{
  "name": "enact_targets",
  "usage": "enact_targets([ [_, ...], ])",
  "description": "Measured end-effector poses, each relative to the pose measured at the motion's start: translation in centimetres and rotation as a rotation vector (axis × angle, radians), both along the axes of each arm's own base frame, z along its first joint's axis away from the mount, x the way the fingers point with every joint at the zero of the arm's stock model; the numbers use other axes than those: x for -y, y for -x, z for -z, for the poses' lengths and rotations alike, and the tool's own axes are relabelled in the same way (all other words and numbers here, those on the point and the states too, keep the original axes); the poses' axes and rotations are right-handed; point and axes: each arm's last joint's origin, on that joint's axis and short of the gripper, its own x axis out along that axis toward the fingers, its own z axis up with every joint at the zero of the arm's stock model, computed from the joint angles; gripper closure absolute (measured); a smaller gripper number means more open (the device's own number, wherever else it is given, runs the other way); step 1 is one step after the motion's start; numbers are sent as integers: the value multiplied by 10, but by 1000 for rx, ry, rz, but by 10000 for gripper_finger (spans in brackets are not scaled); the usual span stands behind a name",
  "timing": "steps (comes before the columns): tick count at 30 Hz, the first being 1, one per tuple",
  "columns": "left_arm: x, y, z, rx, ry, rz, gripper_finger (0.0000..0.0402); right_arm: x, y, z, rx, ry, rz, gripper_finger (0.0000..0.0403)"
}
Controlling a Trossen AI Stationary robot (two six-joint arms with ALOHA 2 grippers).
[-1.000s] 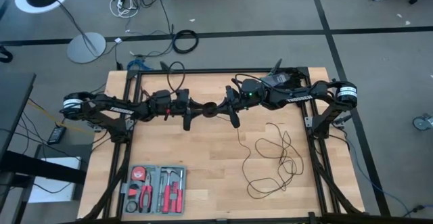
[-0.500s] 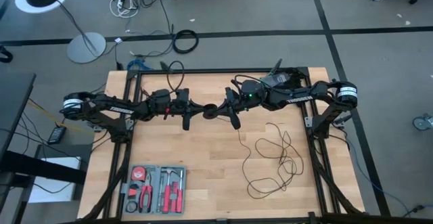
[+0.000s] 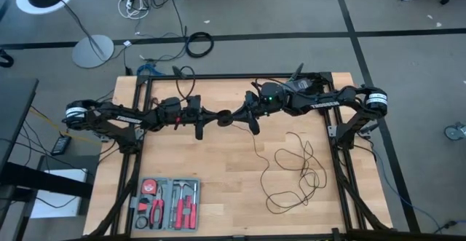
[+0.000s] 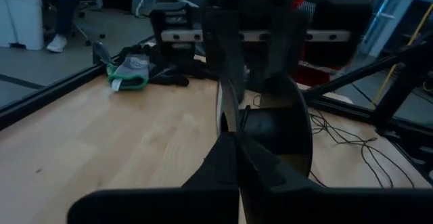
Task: Coil cords
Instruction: Coil the black wire on the spool
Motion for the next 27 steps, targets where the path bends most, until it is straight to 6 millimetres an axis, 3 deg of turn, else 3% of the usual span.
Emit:
enact_targets([
  [7, 7, 27, 11, 115, 26, -31, 401, 0, 23, -15, -104, 4, 39, 315],
  [11, 11, 42, 23, 137, 87, -63, 401, -6, 33, -12, -200, 26, 72, 319],
  [15, 13, 56, 32, 162, 145, -111, 401, -19, 42, 9, -204, 36, 72, 323],
  [22, 15, 67, 40, 162, 165, -154, 401, -37, 52, 55, -3, -104, 181, 326],
  [27, 15, 68, 42, 140, 131, -158, 401, -54, 45, 82, 8, -232, 163, 327],
])
